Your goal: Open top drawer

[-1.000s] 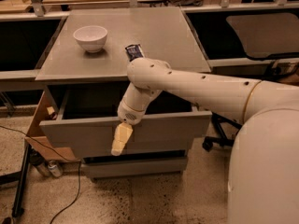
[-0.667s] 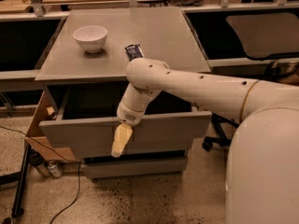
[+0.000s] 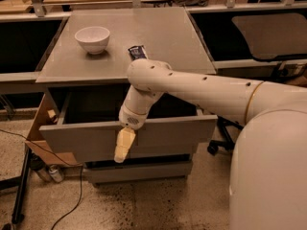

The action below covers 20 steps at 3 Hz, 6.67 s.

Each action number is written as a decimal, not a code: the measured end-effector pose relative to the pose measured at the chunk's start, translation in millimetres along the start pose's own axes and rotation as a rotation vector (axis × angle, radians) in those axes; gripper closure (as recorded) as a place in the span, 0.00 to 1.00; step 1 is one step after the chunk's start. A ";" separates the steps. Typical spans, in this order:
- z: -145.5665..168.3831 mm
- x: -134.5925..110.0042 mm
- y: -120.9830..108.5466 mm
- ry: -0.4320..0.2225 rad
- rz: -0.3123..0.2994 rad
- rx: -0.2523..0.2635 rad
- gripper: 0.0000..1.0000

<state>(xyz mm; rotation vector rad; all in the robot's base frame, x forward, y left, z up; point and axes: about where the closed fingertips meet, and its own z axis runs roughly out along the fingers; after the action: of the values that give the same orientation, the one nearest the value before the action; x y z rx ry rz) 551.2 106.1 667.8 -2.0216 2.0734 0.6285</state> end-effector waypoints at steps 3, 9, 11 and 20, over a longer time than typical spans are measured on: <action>6.2 -0.8 17.4 0.024 -0.030 -0.035 0.00; 40.0 16.0 102.9 0.055 0.012 -0.118 0.00; 44.1 23.1 111.4 0.055 0.040 -0.131 0.00; -22.2 92.7 192.2 -0.081 0.347 0.251 0.00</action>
Offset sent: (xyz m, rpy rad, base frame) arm -0.1786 0.0270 -0.1020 -0.1503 0.2290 0.3973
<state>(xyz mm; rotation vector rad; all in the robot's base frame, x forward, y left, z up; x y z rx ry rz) 359.9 10.1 682.9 -1.4937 2.3394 0.4625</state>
